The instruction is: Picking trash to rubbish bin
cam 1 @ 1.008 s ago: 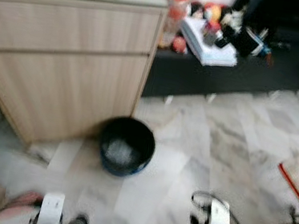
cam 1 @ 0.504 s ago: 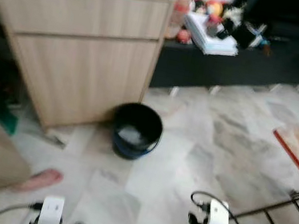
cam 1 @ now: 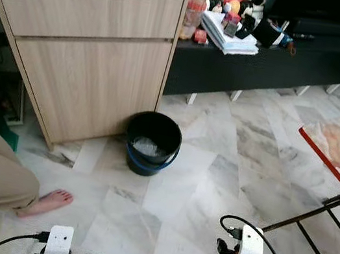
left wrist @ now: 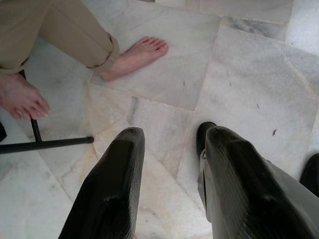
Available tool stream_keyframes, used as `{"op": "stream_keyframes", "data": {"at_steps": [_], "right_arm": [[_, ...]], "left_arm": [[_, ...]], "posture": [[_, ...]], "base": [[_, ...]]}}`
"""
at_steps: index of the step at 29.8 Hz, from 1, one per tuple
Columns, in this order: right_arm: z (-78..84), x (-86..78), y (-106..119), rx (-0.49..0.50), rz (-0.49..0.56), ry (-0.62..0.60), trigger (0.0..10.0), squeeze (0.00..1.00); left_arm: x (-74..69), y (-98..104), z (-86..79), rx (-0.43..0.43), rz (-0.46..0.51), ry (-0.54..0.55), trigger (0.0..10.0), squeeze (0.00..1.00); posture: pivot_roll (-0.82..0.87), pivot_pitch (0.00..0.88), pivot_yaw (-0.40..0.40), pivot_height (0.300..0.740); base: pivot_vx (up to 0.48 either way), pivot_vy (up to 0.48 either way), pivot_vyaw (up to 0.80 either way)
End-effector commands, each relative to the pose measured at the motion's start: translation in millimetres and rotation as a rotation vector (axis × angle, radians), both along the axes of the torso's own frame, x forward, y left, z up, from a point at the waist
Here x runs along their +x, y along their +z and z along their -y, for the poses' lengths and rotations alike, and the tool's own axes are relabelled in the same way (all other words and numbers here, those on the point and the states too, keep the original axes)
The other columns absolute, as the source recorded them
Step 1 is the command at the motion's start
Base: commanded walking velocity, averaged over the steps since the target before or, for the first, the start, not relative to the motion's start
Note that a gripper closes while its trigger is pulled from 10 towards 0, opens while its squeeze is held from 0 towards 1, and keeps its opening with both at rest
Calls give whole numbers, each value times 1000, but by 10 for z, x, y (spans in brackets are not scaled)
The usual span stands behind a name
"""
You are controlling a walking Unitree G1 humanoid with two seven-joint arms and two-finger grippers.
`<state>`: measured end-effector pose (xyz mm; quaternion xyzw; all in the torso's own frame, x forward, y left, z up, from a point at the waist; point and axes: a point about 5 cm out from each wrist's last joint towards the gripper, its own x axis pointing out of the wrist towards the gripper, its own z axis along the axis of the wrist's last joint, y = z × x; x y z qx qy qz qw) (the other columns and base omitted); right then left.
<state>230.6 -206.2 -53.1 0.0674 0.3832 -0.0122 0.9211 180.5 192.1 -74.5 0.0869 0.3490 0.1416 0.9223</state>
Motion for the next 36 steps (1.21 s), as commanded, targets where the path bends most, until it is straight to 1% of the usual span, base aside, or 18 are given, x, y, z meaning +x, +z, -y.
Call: {"op": "stream_keyframes", "data": {"at_steps": [1,6,11,14,16,18,22,26,29,34,36], "right_arm": [[59,-44,-16,-6,-5,-21,10000,0],[45,-68,-34,-15,-15,-8,10000,0],[13,-85,-49,-3,-15,-5,10000,0],[-4,-103,-64,-2,-23,-1,10000,0],[-5,-122,-77,-6,-31,2,10000,0],[6,-149,-92,-9,-42,-1,10000,0],[43,-308,-179,-24,-101,0,10000,0],[86,-470,-256,-39,-151,-9,10000,0],[81,-574,-305,-35,-179,-5,10000,0],[82,-578,-304,-17,-170,-24,10000,0],[110,-576,-299,-23,-172,-30,10000,0]], "left_arm": [[-129,-78,58,-13,-55,-9,10000,0],[-164,-89,39,-8,-61,-9,10000,0],[-181,-95,20,-4,-68,-16,10000,0],[-201,-113,8,-4,-97,-29,10000,0],[-250,-154,17,-8,-155,-37,10000,0],[-273,-172,34,-20,-177,-41,10000,0],[-290,-182,66,-34,-178,-47,10000,0],[-257,-169,87,-40,-163,-52,10000,0],[-241,-164,85,-39,-163,-55,10000,0],[-243,-164,70,-38,-164,-52,10000,0],[-243,-163,65,-37,-165,-51,10000,0]], "posture": [[72,205,-154,740],[74,214,-146,740],[79,214,-140,740],[79,211,-135,740],[72,206,-131,740],[69,205,-130,740],[59,199,-123,740],[62,209,-124,740],[65,215,-123,740],[60,218,-122,740],[59,221,-124,740]], "base": [[0,0,0],[0,0,0],[0,0,0],[0,0,0],[0,0,0],[0,0,0],[0,0,0],[0,0,0],[0,0,0],[0,0,0],[0,0,0]]}}
